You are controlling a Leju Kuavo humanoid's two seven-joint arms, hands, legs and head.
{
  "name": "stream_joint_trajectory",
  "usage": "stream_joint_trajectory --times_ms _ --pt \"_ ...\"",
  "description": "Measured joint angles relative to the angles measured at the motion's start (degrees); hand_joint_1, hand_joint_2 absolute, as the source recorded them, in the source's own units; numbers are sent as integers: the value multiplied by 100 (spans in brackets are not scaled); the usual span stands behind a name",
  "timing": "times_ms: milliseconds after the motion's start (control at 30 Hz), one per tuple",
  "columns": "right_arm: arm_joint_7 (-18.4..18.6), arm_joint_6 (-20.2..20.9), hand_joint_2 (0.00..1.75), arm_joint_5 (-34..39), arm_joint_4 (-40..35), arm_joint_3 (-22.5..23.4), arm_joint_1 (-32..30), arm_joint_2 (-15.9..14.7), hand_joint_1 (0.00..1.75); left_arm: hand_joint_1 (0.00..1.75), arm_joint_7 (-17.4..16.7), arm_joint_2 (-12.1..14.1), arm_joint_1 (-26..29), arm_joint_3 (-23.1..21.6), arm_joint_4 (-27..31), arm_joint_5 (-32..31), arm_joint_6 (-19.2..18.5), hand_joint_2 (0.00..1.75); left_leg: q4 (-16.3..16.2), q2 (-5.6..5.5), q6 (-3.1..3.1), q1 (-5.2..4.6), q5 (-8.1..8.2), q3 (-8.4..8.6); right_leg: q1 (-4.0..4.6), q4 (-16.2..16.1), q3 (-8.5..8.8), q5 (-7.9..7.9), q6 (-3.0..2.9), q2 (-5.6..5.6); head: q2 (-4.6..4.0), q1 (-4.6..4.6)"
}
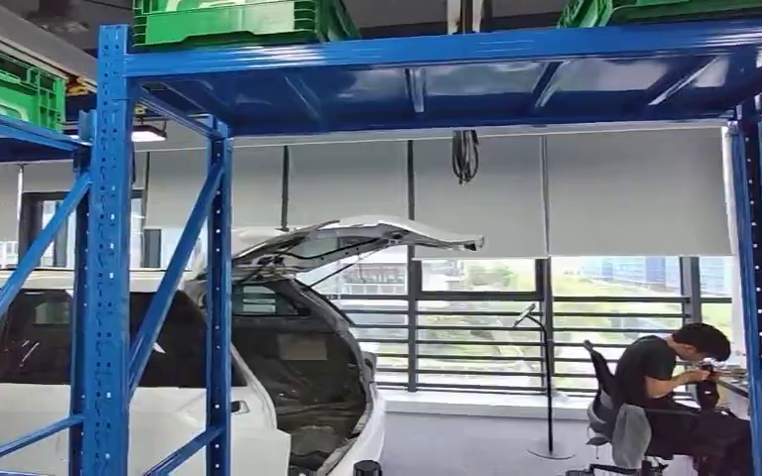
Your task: Take the parts from the cabinet and place them on the table.
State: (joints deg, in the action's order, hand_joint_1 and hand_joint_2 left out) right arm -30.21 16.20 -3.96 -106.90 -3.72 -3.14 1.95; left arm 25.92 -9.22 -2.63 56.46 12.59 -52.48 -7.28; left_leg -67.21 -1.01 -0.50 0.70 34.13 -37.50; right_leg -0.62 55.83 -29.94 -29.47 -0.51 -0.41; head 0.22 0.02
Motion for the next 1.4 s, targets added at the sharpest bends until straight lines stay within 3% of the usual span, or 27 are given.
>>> stream_joint_trajectory --times_ms 67,100,133,200,233,267,367,400,433,467,533,567,633,700,733,767,867,900,967,1000,1067,1100,1133,1200,1233,1267,1400 --pt "-31 39 175 -9 2 -2 -16 -2 175 0 -57 7 -1 7 0 -9 48 0 -741 19 -36 4 237 -304 15 21 -13 -7 -10 -151 0 2" --pt "-61 63 175 -11 2 -2 -16 -2 175 0 -90 9 11 15 0 -35 77 0 -744 26 -38 4 166 -287 21 24 -13 -11 -11 -217 0 2" --pt "-90 79 175 -20 2 -4 -11 -4 175 0 -118 13 21 20 0 -37 94 0 -474 43 -32 2 -11 -142 26 25 -9 -13 -7 -279 0 2" --pt "-111 105 175 -20 0 -7 -5 -9 175 0 -144 44 16 22 0 -42 103 0 487 178 16 -13 -475 366 33 27 14 -29 18 -389 0 0" --pt "-120 125 175 -20 0 -7 1 -15 175 0 -171 59 5 24 0 -46 112 0 875 422 53 -42 -588 567 45 33 28 -40 35 -435 0 2" --pt "-144 166 175 -15 2 -6 12 -39 175 0 -238 72 -23 24 0 -82 137 0 1008 517 89 -97 -547 606 100 76 10 -58 66 -491 0 2" --pt "-162 245 175 -17 20 -18 85 -127 175 0 -354 101 -14 28 0 -142 175 0 975 361 161 -113 -559 527 94 68 5 -44 128 -672 0 0" --pt "-173 271 175 -26 24 -33 123 -157 175 0 -382 112 -4 35 0 -151 179 0 1016 307 218 -74 -599 542 89 76 -3 -82 162 -667 0 0" --pt "-181 286 175 -35 37 -39 155 -203 175 0 -407 118 -2 42 0 -153 179 0 1030 262 254 -59 -623 528 53 167 -26 -205 205 -346 0 -2" --pt "-192 297 175 -55 44 -42 170 -249 175 0 -417 129 -17 48 0 -153 175 0 1030 211 281 -48 -640 512 31 446 -136 -407 224 -128 0 -2" --pt "-223 321 175 -105 88 -48 171 -345 175 0 -483 129 -37 66 0 -149 173 0 1029 65 301 -45 -655 493 15 1384 -537 -855 253 -1 0 -2" --pt "-249 321 175 -151 127 -55 173 -380 175 0 -561 129 -35 79 0 -133 188 0 1026 -13 304 -47 -664 488 16 1775 -710 -961 261 8 0 -2" --pt "-295 319 175 -238 160 -92 173 -424 175 0 -814 136 -22 147 0 -54 243 0 1017 -163 293 -47 -672 490 15 1677 -666 -746 262 19 0 -2" --pt "-317 295 175 -317 164 -153 187 -459 175 0 -1071 140 -9 247 0 26 284 0 1001 -319 286 -47 -674 503 12 771 -248 -206 241 128 0 -2" --pt "-332 273 175 -350 164 -182 190 -466 175 0 -1220 140 -12 289 0 57 326 0 997 -387 278 -35 -678 485 -3 318 -65 12 212 434 0 -2" --pt "-343 249 175 -374 168 -214 181 -472 175 0 -1391 140 -37 341 0 81 374 0 966 -467 241 -68 -688 449 -17 208 -27 -11 171 581 0 -2" --pt "-358 212 175 -428 173 -324 222 -498 175 0 -1664 157 18 499 2 162 512 0 976 -646 119 -27 -764 326 7 149 -45 -65 110 394 0 -2" --pt "-369 205 175 -428 173 -365 231 -496 175 0 -1709 195 52 562 4 186 553 0 971 -708 89 -59 -777 303 -42 91 -43 -39 67 309 0 -2" --pt "-391 190 175 -433 177 -428 242 -494 175 0 -1740 234 63 651 11 216 610 0 668 -156 27 -78 -494 168 -42 63 -31 -16 -4 149 0 -2" --pt "-396 181 175 -435 179 -439 239 -494 175 0 -1740 265 42 689 22 236 623 0 267 -41 -7 -53 -269 -12 -25 65 -33 -18 -13 57 0 0" --pt "-395 157 175 -468 205 -485 246 -494 175 0 -1724 295 18 772 39 280 616 0 -650 22 -58 -20 96 -408 -5 69 -35 -22 -21 -132 0 0" --pt "-389 129 175 -492 221 -505 249 -494 175 0 -1722 313 18 811 48 289 612 0 -852 31 -73 -12 109 -478 -2 70 -31 -25 -23 -228 0 0" --pt "-389 114 175 -523 232 -533 254 -494 175 0 -1714 330 27 850 52 291 603 0 -736 44 -80 -8 4 -398 -2 70 -27 -30 -20 -299 -2 0" --pt "-396 68 175 -557 236 -592 274 -490 175 0 -1690 374 40 894 61 265 603 0 122 121 -63 -10 -427 62 -1 73 -13 -44 1 -430 0 0" --pt "-404 46 175 -568 236 -605 284 -487 175 0 -1676 396 37 907 74 264 599 0 626 297 -34 -26 -633 339 2 73 4 -54 18 -487 0 0" --pt "-420 9 175 -573 236 -612 283 -487 175 0 -1657 409 19 922 90 267 597 0 934 579 -13 -81 -644 506 42 80 13 -75 50 -545 0 -2" --pt "-540 -72 175 -612 240 -625 278 -457 175 0 -1532 479 27 995 107 249 546 0 990 374 128 -111 -655 447 65 88 28 -87 135 -798 -2 -2"
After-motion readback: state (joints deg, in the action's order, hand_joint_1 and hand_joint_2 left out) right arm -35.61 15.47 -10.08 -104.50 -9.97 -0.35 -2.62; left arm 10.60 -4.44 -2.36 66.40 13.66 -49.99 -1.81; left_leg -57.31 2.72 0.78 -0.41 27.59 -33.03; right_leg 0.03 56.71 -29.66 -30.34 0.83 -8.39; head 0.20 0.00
